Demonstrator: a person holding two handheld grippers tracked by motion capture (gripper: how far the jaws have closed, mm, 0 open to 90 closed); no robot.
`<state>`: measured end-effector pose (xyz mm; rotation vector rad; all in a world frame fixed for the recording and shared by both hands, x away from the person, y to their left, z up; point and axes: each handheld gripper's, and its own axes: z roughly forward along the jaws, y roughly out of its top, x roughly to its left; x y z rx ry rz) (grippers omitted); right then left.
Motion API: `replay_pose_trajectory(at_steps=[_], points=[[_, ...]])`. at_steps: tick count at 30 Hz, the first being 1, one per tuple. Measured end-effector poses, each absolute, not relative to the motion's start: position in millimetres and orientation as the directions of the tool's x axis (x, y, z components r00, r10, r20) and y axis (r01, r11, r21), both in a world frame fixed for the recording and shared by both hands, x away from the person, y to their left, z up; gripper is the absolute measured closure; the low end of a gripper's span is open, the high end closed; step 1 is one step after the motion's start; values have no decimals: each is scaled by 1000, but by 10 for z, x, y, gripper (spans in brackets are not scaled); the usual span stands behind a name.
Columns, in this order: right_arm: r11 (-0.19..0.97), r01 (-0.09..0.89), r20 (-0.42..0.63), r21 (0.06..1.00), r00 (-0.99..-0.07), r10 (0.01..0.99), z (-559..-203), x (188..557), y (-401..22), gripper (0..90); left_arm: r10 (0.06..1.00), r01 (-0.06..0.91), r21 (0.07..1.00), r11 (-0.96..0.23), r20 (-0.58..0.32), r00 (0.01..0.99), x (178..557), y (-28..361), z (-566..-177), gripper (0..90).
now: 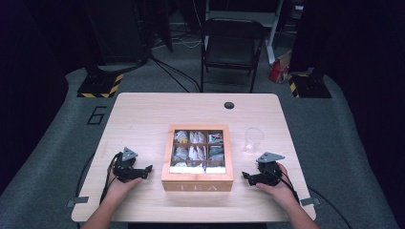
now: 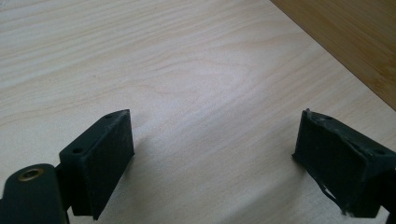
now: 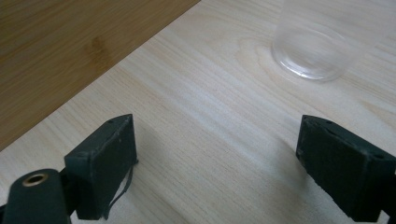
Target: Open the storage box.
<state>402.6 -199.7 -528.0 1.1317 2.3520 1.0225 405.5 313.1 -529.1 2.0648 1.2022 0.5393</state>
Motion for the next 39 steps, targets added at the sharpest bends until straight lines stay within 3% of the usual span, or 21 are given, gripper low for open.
replay_pose_trajectory(at_steps=[17, 26, 32, 39], points=[[406, 540, 10, 738, -610, 793, -5279, 4022, -1993, 164, 880, 586, 746, -317, 2, 475, 4026, 3118, -5300, 147], [413, 524, 5, 745, -624, 781, -5273, 4012, -2008, 245, 874, 585, 742, -328, 3, 487, 4020, 3131, -5288, 161], [417, 520, 3, 745, -628, 778, -5252, 4009, -2029, 337, 867, 585, 739, -335, -2, 499, 4010, 3128, -5259, 291], [426, 521, 6, 740, -639, 769, -5198, 3989, -2017, 357, 861, 588, 741, -324, -27, 508, 3994, 3135, -5199, 332]])
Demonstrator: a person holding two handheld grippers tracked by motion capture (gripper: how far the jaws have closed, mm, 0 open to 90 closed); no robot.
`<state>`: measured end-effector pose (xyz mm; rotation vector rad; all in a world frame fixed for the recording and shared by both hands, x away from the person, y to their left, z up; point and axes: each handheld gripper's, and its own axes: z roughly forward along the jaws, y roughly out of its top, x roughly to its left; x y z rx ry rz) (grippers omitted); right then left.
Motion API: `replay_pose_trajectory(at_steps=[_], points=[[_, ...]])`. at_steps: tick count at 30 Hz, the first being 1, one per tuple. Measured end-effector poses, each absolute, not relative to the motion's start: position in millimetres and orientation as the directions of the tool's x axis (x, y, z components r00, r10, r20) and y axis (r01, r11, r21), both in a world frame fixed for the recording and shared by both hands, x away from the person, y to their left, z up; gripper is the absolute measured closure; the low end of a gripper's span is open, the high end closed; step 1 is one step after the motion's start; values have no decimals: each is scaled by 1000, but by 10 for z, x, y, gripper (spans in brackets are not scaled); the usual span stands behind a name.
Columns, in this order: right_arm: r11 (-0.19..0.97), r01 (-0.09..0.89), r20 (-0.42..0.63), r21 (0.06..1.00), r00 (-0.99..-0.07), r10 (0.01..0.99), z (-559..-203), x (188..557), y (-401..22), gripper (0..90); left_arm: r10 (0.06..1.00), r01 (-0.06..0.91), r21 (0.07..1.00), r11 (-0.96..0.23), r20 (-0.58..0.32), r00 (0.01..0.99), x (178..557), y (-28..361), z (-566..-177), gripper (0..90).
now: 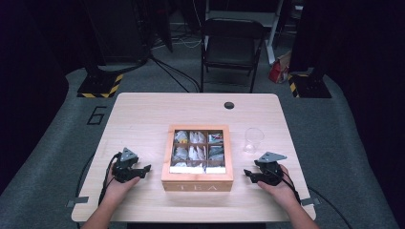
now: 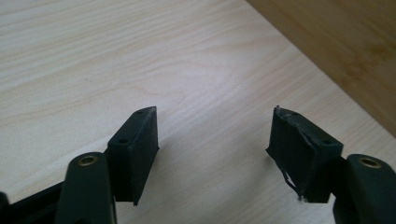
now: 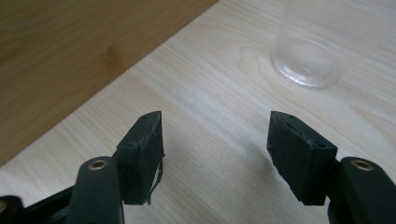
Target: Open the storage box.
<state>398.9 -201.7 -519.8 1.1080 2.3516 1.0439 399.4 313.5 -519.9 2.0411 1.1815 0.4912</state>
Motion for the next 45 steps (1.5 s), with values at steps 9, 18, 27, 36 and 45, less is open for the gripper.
replay_pose_trajectory(at_steps=[9, 18, 27, 36, 45], points=[[402, 513, 50, 759, -661, 749, -5041, 3922, -1990, 400, 861, 609, 749, -260, -106, 498, 3924, 3171, -5065, 392], [450, 482, 19, 751, -698, 716, -4959, 3830, -1911, 435, 846, 591, 758, -274, -103, 524, 3835, 3159, -4943, 416], [431, 481, 35, 763, -697, 716, -4841, 3772, -1884, 442, 834, 573, 769, -282, -99, 543, 3728, 3130, -4797, 418], [405, 454, 48, 793, -710, 702, -4546, 3674, -1860, 470, 809, 538, 783, -312, -78, 582, 3611, 3066, -4538, 445], [383, 455, 68, 804, -711, 700, -4461, 3583, -1824, 419, 803, 535, 801, -268, -122, 584, 3505, 3020, -4429, 347]])
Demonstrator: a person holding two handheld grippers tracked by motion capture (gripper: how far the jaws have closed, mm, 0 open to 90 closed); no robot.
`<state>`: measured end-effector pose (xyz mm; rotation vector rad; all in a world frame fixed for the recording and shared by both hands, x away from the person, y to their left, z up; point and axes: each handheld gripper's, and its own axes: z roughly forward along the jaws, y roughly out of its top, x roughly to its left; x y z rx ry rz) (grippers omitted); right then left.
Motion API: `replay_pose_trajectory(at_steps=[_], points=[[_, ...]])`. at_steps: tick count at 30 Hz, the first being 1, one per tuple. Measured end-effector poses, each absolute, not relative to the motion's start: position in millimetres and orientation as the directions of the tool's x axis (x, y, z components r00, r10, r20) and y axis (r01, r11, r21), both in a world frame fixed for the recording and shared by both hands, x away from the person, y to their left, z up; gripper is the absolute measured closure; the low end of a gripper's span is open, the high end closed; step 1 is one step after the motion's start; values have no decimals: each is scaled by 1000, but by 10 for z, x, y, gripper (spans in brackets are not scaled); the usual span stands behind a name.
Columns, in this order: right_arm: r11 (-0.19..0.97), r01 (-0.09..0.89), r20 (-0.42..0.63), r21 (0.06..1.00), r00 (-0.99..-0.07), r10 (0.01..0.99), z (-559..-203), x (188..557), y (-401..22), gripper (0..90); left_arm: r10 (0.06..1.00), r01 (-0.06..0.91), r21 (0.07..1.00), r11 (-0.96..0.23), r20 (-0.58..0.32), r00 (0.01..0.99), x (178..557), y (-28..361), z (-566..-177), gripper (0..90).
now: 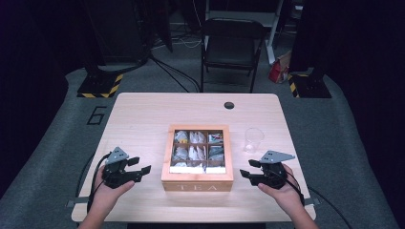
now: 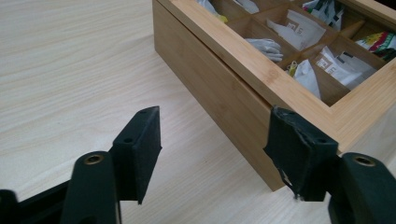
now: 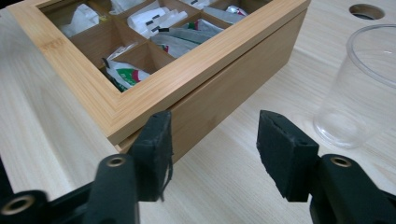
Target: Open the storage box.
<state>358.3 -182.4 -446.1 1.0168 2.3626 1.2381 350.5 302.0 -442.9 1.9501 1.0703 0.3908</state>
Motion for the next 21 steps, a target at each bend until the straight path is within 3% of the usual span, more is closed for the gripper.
replay_pose_trajectory(at_steps=[7, 14, 21], points=[[359, 468, 89, 807, -698, 710, -4458, 3562, -1820, 405, 792, 519, 817, -252, -135, 596, 3452, 2978, -4355, 331], [382, 438, 61, 814, -718, 693, -4428, 3481, -1809, 455, 769, 506, 816, -280, -125, 627, 3401, 2938, -4345, 424], [388, 443, 73, 808, -729, 680, -4433, 3432, -1804, 484, 762, 496, 812, -306, -103, 639, 3341, 2891, -4405, 444]])
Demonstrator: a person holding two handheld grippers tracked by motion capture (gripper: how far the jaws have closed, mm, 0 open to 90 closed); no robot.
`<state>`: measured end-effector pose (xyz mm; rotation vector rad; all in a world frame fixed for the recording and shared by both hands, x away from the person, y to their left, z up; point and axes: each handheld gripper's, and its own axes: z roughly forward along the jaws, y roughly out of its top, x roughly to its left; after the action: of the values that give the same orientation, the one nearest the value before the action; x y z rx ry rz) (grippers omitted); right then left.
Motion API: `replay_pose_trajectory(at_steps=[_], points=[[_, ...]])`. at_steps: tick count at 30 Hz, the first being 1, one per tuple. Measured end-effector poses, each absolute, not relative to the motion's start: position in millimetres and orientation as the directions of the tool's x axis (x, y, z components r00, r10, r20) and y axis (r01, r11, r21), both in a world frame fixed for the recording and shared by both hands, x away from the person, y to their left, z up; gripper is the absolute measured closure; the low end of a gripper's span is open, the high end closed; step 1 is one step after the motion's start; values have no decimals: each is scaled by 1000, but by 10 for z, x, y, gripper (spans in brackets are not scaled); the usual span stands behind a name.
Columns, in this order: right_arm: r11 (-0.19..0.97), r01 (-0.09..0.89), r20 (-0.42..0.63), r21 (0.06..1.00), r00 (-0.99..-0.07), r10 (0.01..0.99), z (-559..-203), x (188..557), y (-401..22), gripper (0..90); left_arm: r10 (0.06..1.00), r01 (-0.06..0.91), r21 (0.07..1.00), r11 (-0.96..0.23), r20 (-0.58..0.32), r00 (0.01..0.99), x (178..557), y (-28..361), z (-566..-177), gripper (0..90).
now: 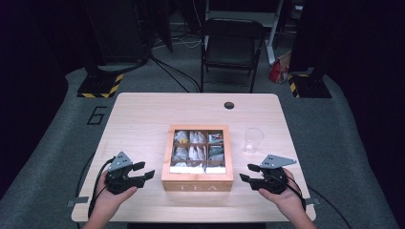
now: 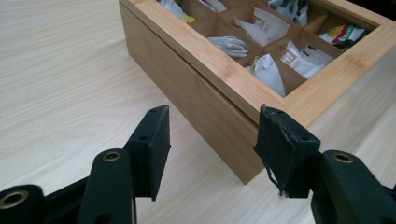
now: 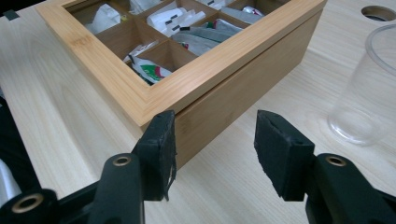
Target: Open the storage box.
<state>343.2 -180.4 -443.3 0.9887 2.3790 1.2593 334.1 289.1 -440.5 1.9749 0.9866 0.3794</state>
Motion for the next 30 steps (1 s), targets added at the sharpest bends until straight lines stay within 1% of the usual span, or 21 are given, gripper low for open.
replay_pose_trajectory(at_steps=[8, 11, 12, 15, 17, 30], points=[[397, 440, 80, 806, -745, 663, -4459, 3357, -1748, 495, 757, 496, 809, -315, -101, 645, 3247, 2826, -4449, 457], [403, 437, 84, 804, -755, 650, -4488, 3305, -1718, 501, 745, 489, 806, -332, -94, 661, 3194, 2796, -4478, 463], [413, 429, 85, 804, -770, 633, -4516, 3281, -1693, 505, 739, 485, 805, -341, -90, 668, 3176, 2780, -4498, 472], [421, 427, 83, 801, -774, 628, -4546, 3264, -1663, 520, 732, 481, 803, -352, -84, 676, 3155, 2760, -4531, 477], [426, 425, 87, 798, -782, 617, -4591, 3266, -1624, 533, 733, 482, 806, -343, -91, 674, 3147, 2742, -4580, 496], [442, 434, 97, 785, -790, 605, -4670, 3294, -1546, 579, 711, 490, 792, -363, -104, 696, 3125, 2692, -4653, 532]])
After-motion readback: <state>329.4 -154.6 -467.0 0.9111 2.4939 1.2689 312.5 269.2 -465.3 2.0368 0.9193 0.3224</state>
